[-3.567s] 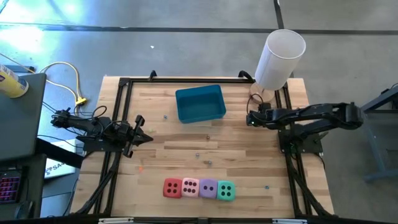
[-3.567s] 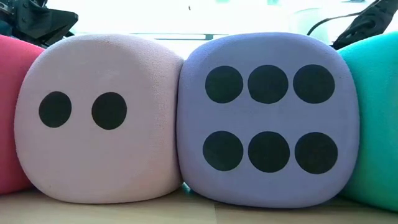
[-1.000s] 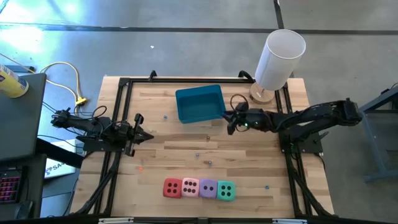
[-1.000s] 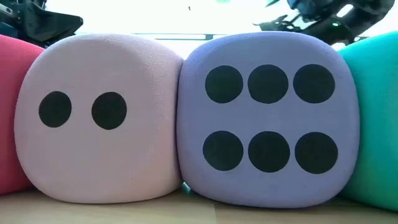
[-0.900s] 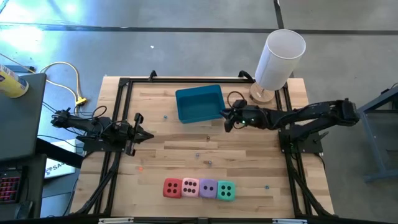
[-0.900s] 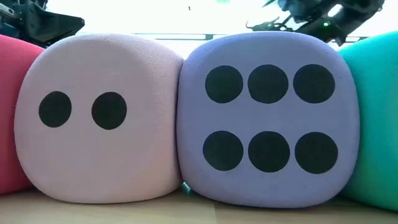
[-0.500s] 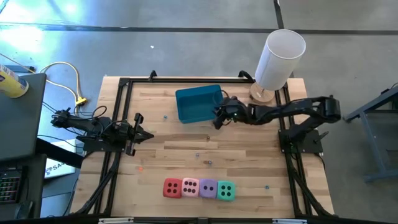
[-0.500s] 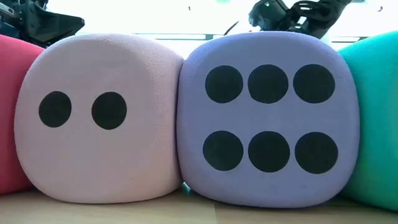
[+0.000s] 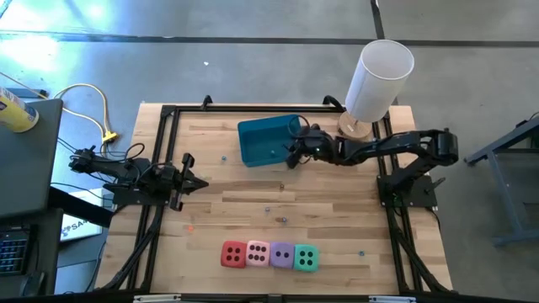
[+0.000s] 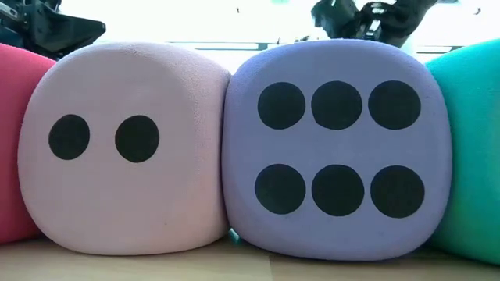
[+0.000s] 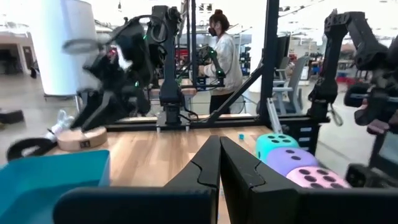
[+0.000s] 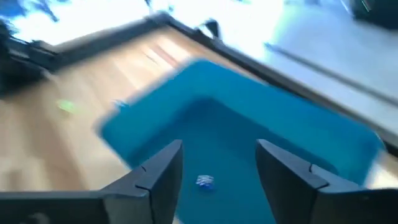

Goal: Pick & Place Dice
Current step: Put the large blue dice into the blue bin

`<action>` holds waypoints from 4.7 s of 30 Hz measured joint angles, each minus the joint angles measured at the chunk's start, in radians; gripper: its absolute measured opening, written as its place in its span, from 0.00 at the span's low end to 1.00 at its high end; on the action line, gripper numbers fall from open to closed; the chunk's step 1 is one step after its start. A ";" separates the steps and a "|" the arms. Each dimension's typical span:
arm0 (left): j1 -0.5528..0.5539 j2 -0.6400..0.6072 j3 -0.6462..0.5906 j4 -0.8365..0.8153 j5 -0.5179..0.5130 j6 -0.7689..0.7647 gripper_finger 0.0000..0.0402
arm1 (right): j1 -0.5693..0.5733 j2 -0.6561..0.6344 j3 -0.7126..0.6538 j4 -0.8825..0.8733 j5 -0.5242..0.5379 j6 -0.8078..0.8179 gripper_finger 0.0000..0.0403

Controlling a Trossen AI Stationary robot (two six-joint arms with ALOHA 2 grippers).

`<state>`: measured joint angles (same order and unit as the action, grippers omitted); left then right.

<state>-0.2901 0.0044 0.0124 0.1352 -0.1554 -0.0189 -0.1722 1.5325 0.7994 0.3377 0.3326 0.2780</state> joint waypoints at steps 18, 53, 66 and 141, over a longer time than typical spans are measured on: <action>0.000 0.000 0.000 0.000 0.001 -0.058 0.00 | 0.503 -0.100 0.198 -0.127 0.460 -0.357 0.56; 0.000 0.000 0.000 0.000 0.001 -0.229 0.00 | 0.617 -0.098 0.200 -0.155 0.182 -0.209 0.82; 0.000 0.000 0.000 -0.005 0.001 -0.268 0.00 | 0.624 -0.098 0.200 -0.161 0.192 -0.206 0.98; -0.001 0.000 0.000 -0.057 0.001 -0.279 0.00 | 0.983 0.046 0.551 -0.452 0.098 0.166 0.85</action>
<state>-0.2909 0.0044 0.0124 0.0784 -0.1543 -0.2977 0.8107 1.5787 1.3503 -0.1146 0.4303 0.4443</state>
